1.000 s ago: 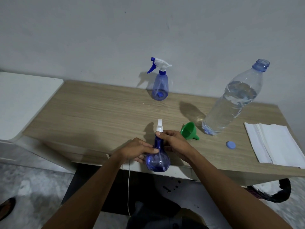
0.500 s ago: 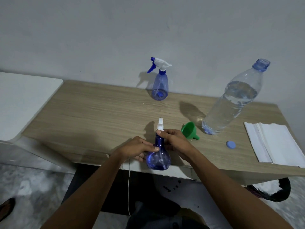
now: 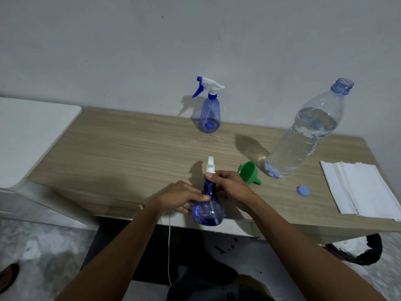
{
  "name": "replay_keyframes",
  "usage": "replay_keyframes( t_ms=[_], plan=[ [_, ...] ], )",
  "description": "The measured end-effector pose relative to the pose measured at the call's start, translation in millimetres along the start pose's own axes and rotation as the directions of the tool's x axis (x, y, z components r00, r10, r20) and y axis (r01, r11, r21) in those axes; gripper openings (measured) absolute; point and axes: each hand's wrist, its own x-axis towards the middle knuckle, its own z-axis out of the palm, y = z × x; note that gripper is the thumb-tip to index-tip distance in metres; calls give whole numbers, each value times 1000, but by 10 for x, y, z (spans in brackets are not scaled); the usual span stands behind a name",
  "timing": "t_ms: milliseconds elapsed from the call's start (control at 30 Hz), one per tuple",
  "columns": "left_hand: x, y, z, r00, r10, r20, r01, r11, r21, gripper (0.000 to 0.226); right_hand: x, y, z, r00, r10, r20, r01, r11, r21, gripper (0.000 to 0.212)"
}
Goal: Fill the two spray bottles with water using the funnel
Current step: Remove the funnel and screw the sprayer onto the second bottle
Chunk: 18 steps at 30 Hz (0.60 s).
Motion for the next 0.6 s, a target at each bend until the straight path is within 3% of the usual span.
replay_keyframes(
  t_ms=[133, 333, 467, 600],
  plan=[
    [-10, 24, 3, 1000, -5, -10, 5, 1000, 5, 31, -5, -26, 8, 1000, -17, -25, 16, 1000, -21, 40],
    [17, 86, -26, 999, 28, -32, -26, 998, 60, 29, 7, -118, 9, 998, -26, -57, 24, 999, -29, 39],
    [139, 267, -21, 983, 130, -129, -114, 985, 126, 19, 86, -250, -36, 959, -186, -214, 148, 973, -179, 40],
    [305, 592, 12, 918, 310, -247, -239, 930, 279, 20, 199, -576, -192, 924, -313, -221, 262, 936, -234, 28]
  ],
)
